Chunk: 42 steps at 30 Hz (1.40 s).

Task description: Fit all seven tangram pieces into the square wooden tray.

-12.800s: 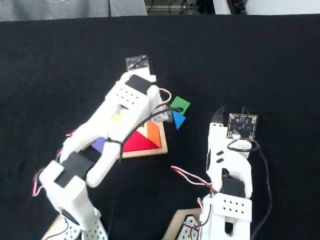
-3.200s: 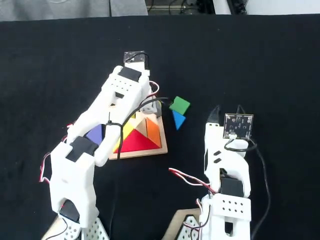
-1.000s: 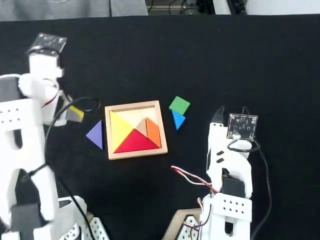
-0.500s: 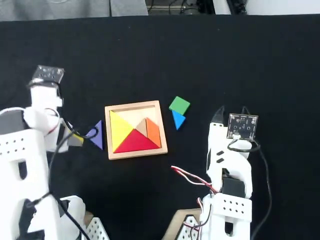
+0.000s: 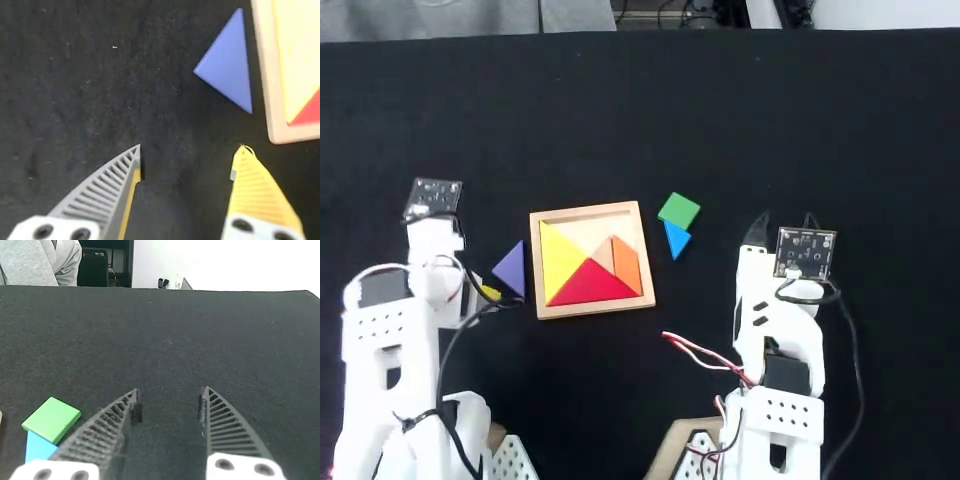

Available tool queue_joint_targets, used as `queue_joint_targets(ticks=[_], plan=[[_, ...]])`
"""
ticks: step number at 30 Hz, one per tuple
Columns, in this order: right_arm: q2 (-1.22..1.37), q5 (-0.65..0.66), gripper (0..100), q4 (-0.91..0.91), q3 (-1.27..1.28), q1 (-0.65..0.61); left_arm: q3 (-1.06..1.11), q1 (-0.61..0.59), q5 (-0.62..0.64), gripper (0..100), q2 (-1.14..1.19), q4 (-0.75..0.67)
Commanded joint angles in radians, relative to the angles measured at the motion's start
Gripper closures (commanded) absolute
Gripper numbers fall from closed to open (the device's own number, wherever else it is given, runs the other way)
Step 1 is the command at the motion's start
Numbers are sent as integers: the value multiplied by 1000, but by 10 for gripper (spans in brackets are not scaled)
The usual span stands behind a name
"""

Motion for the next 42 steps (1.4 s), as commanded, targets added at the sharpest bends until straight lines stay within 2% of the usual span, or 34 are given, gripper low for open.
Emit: queue_joint_targets(ticks=[1,4,13,32,37,42], plan=[[-2,-3,800,-20,-15,-15,96,-2,64,711,-21,-147],[-2,-3,800,-20,-15,-15,140,-1,66,711,-21,-189],[-2,-3,800,-23,-16,-15,173,-10,68,711,-60,-152],[-2,-3,800,-20,-16,-40,524,-2,63,712,-1045,75],[-2,-2,800,-20,-16,-40,542,-1,64,712,-1071,75],[-2,-2,801,-15,-18,-41,584,12,64,712,-1071,-6]])
